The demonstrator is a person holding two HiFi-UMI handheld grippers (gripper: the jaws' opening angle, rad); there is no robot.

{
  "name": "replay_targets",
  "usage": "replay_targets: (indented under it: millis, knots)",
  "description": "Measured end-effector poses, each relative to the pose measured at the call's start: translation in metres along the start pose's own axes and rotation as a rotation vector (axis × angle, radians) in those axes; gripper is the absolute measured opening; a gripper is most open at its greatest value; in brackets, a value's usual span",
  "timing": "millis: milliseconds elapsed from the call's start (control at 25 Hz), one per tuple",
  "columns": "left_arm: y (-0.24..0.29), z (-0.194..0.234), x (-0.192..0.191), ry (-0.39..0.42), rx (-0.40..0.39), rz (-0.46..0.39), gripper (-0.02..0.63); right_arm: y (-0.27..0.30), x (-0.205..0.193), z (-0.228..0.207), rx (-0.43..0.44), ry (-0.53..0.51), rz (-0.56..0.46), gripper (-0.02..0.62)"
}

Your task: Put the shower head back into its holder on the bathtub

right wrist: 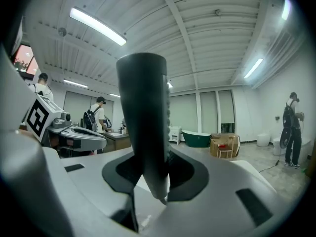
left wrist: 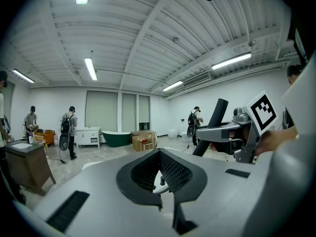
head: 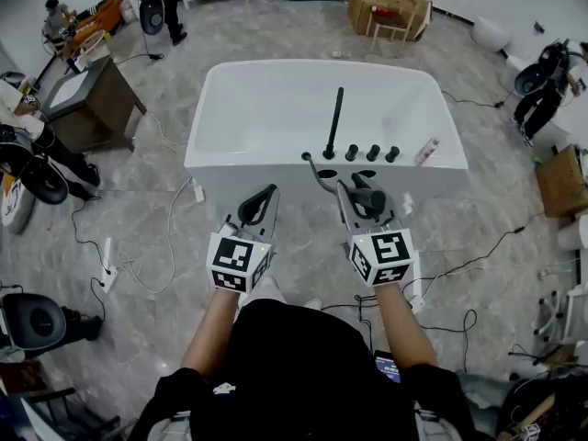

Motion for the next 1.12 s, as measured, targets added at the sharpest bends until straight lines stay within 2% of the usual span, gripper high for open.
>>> replay_targets:
  millis: [360, 640, 1120]
  knots:
    - [0.006, -0.013, -0.002, -0.045, 0.024, -0.012, 0.014, -0.011, -0.009, -0.013, 0.024, 0.002, 0.008, 0.121]
    - [0.023, -0.011, -0.004, -0.035, 0.011, -0.004, 0.014, -0.004, -0.010, -0.020, 0.020, 0.015, 0.005, 0.120]
    - [0.070, 0.051, 0.000, 0.006, 0.030, 0.030, 0.014, 0.071, -0.002, -0.024, 0.011, 0.006, 0.013, 0.118]
Point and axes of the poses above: the fingertips, and each gripper's own axes: y forward along the fingers, z to its left, x out of its top, the point moved 6 cm from there along -y, backward along the fingers, and after that the axes turned 13 degrees about -x, right-handed, at the moved point
